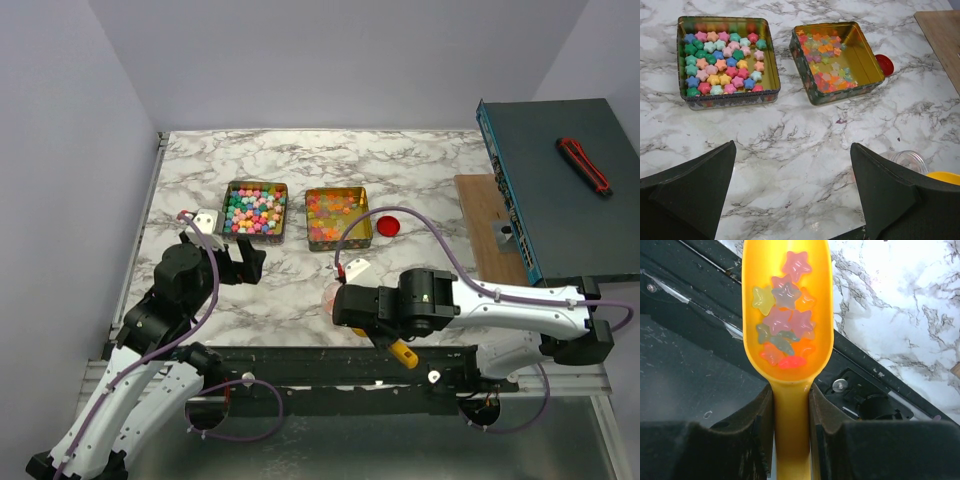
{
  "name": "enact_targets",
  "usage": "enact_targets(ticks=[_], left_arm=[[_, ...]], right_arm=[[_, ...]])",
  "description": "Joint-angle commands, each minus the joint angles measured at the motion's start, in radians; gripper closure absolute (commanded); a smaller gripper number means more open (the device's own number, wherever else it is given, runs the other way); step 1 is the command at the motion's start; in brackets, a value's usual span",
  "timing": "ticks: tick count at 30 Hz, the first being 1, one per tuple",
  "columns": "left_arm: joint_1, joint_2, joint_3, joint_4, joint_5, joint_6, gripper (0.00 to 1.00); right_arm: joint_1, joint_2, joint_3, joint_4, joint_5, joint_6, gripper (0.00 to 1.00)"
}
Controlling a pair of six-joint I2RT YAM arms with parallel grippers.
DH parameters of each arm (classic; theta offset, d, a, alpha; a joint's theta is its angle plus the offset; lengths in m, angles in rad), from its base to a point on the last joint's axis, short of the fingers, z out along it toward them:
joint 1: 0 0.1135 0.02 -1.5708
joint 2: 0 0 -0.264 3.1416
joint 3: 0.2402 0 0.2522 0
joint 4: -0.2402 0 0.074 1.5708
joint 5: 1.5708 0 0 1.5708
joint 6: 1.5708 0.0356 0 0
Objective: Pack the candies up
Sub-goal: Place the fake candies in the packing bottle.
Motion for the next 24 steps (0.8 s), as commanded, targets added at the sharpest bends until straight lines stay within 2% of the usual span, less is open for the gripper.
enact_targets(ticks=[1, 7, 24], left_arm=[[-0.002, -0.015, 0.000, 0.007, 0.028, 0.001, 0.01], [-0.002, -0.027, 0.000, 0.007, 0.029, -0.001, 0.01], [-0.002, -0.040, -0.001, 0.004, 0.038, -0.001, 0.01]], right_arm=[[-0.034, 0.014, 0.036, -0.027, -0.053, -0.012, 0.99], [-0.098, 0.022, 0.041, -0.029, -0.116, -0.040, 0.99], [-0.183, 0.056, 0.092, -0.031, -0.245, -0.123, 0.99]])
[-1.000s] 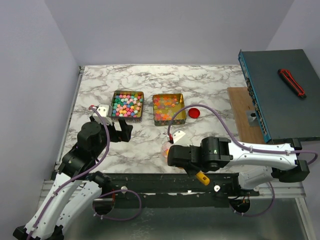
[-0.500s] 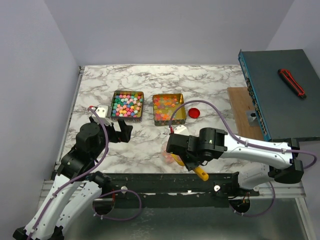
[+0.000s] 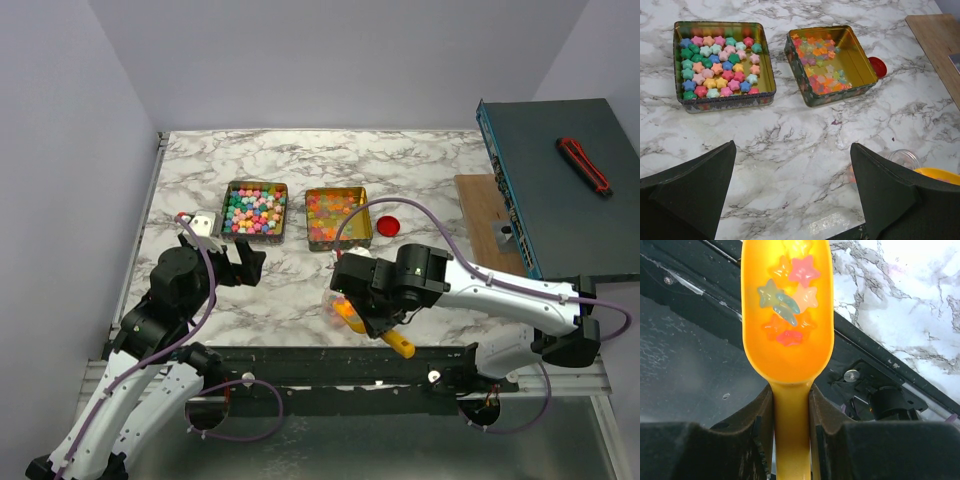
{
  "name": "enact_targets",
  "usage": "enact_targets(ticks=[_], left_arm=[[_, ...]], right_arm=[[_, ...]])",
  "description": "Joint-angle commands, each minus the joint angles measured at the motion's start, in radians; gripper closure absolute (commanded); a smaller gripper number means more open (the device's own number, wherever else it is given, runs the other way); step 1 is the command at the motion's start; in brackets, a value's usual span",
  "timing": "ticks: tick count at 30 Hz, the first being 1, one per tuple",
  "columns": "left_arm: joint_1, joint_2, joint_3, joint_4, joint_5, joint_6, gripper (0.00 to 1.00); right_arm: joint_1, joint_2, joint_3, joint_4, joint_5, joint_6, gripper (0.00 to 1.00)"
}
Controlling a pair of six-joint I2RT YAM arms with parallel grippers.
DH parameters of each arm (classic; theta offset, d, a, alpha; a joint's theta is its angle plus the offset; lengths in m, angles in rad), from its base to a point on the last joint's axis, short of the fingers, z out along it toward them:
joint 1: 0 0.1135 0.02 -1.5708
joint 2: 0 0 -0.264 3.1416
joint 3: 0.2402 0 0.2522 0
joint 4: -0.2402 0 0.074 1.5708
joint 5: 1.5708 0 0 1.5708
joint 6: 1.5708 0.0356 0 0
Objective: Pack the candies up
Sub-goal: Place the fake candies in the packing bottle.
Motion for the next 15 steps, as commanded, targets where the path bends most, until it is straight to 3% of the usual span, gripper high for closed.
enact_targets(ticks=[1, 15], left_arm=[[-0.002, -0.013, 0.000, 0.005, 0.020, -0.001, 0.01], [-0.008, -0.026, -0.001, 0.005, 0.014, 0.001, 0.01]], right_arm=[[-0.028, 0.009, 0.042, -0.021, -0.058, -0.030, 0.99], [-0.124, 0.009, 0.051, -0.021, -0.205, -0.090, 0.99]])
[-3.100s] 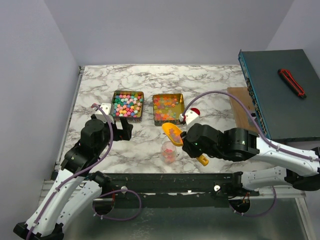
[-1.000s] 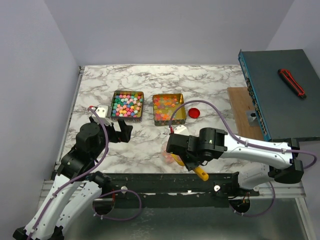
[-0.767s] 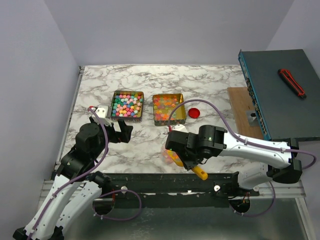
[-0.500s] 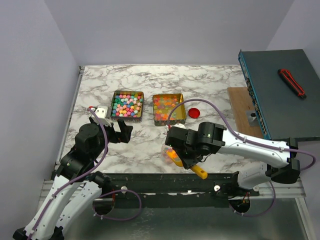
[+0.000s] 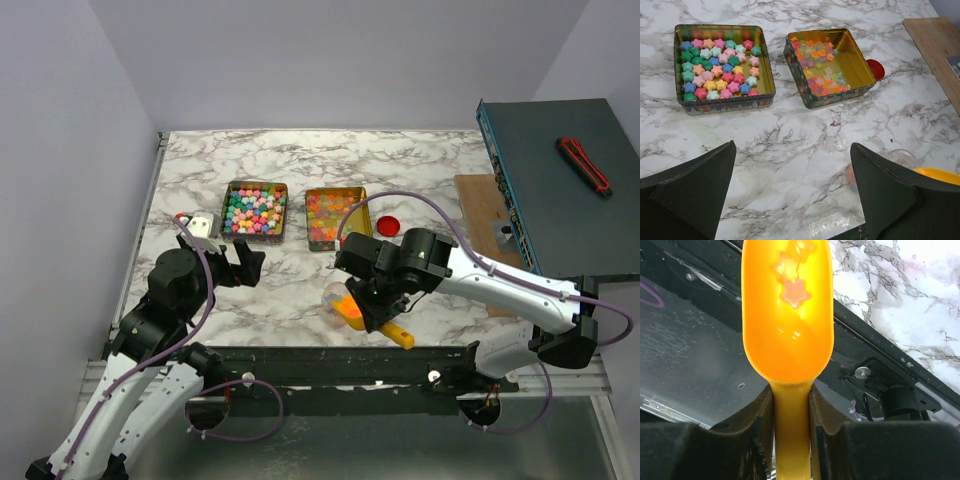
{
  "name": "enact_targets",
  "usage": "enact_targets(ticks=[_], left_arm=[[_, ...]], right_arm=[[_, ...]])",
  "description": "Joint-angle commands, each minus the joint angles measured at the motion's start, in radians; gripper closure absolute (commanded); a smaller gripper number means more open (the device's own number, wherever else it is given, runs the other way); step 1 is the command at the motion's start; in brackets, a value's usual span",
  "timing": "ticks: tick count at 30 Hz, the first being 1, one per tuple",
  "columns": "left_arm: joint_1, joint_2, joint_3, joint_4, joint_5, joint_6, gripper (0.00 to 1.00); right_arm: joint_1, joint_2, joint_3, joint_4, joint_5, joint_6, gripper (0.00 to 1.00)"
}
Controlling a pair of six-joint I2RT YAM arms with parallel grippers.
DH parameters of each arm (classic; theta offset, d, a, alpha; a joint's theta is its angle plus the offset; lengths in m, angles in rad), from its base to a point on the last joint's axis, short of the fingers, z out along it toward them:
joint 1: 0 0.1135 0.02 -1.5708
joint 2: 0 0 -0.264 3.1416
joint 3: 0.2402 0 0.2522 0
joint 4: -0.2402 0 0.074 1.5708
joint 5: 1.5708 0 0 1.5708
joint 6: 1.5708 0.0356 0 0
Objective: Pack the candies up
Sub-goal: Place the fake candies in the packing bottle.
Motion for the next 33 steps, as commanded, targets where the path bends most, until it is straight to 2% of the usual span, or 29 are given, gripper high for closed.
enact_targets(ticks=[1, 13, 25, 33], left_arm=[[-0.009, -0.014, -0.001, 0.004, 0.013, 0.001, 0.01], [-0.009, -0.013, -0.002, 0.005, 0.008, 0.003, 0.01], [-0.009, -0.004, -0.002, 0.003, 0.004, 0.006, 0.01], [-0.009, 0.016, -0.002, 0.004, 0.014, 0.008, 0.01]], right_arm=[[-0.035, 0.000, 0.015, -0.019, -0.088, -0.037, 0.99], [-0.151, -0.027, -0.014, -0.017, -0.206, -0.081, 0.99], [-0.288, -0.022, -0.055, -0.016, -0.420, -0.171, 0.99], [-0.328, -0.039, -0.041, 0.010, -0.440, -0.208, 0.99]])
